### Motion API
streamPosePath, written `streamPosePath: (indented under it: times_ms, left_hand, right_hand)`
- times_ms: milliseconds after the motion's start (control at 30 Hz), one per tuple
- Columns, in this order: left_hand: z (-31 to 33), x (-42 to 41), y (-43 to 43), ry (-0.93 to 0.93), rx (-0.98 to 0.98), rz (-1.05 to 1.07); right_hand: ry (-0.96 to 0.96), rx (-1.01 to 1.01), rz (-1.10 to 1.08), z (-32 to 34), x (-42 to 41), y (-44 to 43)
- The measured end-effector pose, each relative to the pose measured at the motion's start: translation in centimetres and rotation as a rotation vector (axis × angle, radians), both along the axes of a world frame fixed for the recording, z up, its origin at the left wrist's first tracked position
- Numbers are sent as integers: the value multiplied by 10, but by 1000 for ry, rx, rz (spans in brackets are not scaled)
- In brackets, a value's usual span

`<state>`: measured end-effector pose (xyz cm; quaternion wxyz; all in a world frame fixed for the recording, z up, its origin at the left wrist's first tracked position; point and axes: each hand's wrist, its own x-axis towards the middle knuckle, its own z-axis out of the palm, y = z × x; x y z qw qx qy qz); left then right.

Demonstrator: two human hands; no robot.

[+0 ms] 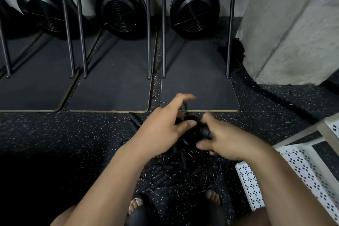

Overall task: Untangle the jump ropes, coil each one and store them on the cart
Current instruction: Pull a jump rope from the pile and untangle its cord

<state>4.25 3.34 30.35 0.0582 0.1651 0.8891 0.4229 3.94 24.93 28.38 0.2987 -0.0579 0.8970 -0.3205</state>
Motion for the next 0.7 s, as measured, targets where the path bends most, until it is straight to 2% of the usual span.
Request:
streamPosePath:
  times_ms: [100, 167, 367, 467, 567, 633, 700]
  left_hand:
    - [-3, 0, 0, -55, 24, -45]
    - [-3, -2, -3, -128, 108, -80]
    - [5, -8, -14, -414, 522, -213]
    - [9, -4, -15, -516, 697, -177]
    - [7, 4, -2, -335, 593, 85]
    - [-3, 0, 6, -294, 595, 197]
    - [-8, -2, 15, -275, 511, 236]
  right_hand:
    - [-232, -24, 201, 15, 10, -8]
    - [-329, -109, 294, 28, 16, -9]
    - [-468, -607, 400, 58, 21, 3]
    - [-465, -944, 306, 56, 22, 4]
    - [-411, -1173, 90, 52, 21, -3]
    - [-366, -1259, -96, 51, 18, -11]
    - [-343, -1318, -270, 49, 14, -19]
